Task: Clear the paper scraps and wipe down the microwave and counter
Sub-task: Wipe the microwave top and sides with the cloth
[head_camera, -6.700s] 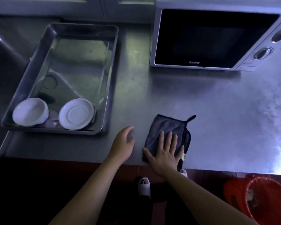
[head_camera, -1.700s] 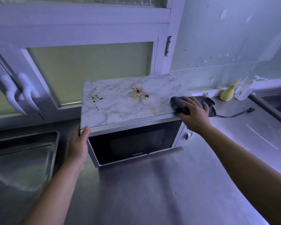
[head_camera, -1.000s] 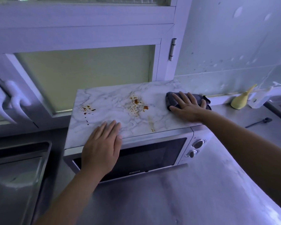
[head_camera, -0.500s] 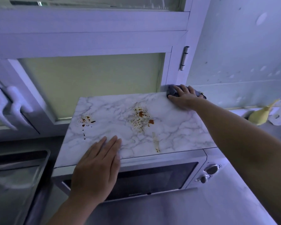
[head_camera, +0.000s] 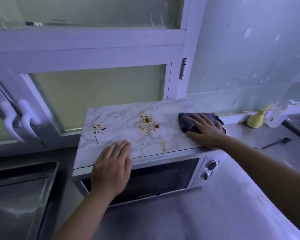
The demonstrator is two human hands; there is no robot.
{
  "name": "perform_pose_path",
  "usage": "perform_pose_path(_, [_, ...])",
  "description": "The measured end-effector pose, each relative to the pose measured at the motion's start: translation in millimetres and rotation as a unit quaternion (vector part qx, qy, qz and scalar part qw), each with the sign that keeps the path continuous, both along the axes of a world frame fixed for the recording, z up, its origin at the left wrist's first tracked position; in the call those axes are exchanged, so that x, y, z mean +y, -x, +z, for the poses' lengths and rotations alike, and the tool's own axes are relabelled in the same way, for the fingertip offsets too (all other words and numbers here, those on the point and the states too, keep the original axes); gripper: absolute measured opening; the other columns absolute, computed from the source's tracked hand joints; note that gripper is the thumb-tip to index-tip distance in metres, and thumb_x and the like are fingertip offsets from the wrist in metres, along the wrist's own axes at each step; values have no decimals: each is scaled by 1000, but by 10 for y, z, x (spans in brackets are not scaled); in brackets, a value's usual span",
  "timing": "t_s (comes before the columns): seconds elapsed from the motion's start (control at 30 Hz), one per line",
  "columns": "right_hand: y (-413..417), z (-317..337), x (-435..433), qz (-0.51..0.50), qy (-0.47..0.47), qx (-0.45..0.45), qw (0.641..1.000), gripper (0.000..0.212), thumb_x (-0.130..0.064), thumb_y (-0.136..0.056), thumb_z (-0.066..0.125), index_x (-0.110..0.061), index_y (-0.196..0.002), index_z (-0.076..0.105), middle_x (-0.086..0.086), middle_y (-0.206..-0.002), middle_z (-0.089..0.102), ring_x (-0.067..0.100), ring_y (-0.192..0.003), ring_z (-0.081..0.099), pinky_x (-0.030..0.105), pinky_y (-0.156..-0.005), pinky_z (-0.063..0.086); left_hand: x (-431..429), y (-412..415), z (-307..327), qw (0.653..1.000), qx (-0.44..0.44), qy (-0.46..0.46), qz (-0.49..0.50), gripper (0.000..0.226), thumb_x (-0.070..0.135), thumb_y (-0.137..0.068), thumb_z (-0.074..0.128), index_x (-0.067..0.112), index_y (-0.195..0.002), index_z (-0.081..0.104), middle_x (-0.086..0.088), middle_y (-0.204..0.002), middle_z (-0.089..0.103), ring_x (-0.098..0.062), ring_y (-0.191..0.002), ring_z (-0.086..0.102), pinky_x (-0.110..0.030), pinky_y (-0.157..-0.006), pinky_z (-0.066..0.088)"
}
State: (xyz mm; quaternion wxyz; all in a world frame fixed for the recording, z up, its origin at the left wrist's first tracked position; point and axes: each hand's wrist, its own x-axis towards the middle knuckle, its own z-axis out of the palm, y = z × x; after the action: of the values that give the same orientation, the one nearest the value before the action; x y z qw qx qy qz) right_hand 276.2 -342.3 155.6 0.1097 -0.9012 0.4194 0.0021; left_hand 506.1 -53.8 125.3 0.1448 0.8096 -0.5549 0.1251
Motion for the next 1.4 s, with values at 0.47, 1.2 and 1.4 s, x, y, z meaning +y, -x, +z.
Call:
perform_pose_path(0.47, [498,104,1454,63,72,-141,985,52,-14,-89,70,-37,-135,62,-13,-150,48,17,-147,35,52,-114,24,43,27,123,1000,14,-6,-1,56,36,-100,24,14,-138,60,-2,-141,60,-29,-134,52,-44,-113,41])
perform_pose_path(1.2, [-714,294,1439,-116,100,-13,988,36,-46,-97,40,-37,-126,60,1,-124,56,36,-120,46,57,-95,37,71,58,109,999,38,-10,-5,60,42,-103,14,19,-146,50,3,-149,51,-22,-143,41,-39,-120,30])
perform_pose_path(1.4, [-733,89,912,-130,87,-62,986,47,-59,-97,28,-46,-138,45,-8,-147,44,24,-139,33,67,-109,13,107,57,93,999,34,11,-9,56,39,-104,21,18,-143,55,2,-146,54,-22,-140,45,-39,-118,32])
